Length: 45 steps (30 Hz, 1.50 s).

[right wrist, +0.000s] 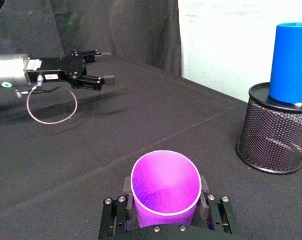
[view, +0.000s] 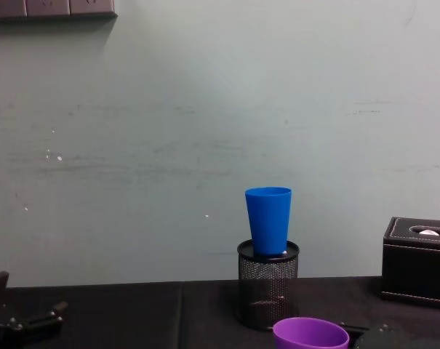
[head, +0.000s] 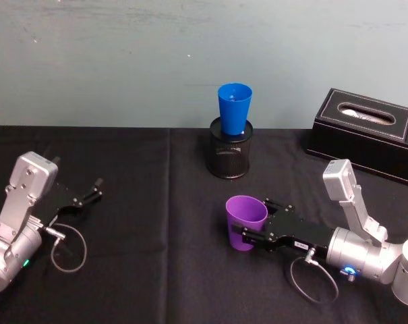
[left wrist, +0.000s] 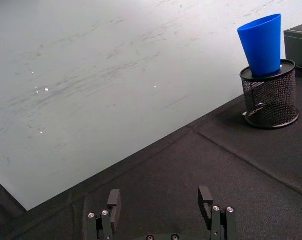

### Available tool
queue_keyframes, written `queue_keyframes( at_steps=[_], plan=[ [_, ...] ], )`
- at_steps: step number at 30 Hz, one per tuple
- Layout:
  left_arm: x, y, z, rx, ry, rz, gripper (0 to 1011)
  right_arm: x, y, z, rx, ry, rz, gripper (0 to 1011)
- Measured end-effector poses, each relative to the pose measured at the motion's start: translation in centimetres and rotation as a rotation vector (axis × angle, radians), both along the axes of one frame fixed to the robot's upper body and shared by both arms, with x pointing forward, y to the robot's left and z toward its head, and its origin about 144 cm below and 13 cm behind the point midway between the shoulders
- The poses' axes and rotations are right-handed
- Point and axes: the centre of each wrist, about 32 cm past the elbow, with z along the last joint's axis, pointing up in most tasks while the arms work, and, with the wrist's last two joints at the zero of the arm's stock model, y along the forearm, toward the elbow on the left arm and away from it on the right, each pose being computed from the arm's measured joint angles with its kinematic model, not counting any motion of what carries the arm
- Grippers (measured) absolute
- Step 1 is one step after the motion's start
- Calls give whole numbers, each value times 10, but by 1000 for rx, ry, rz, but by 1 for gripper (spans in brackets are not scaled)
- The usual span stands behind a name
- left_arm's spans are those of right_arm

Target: Pick up one cup with a gripper and tap it against the other cup.

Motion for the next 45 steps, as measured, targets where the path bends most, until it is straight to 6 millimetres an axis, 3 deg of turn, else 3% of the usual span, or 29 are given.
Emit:
queue_keyframes(
  at_steps=[45],
  plan=[
    [0, 0, 0, 0, 0, 0, 1011, 0, 0, 0, 0, 0, 0, 728]
  ],
)
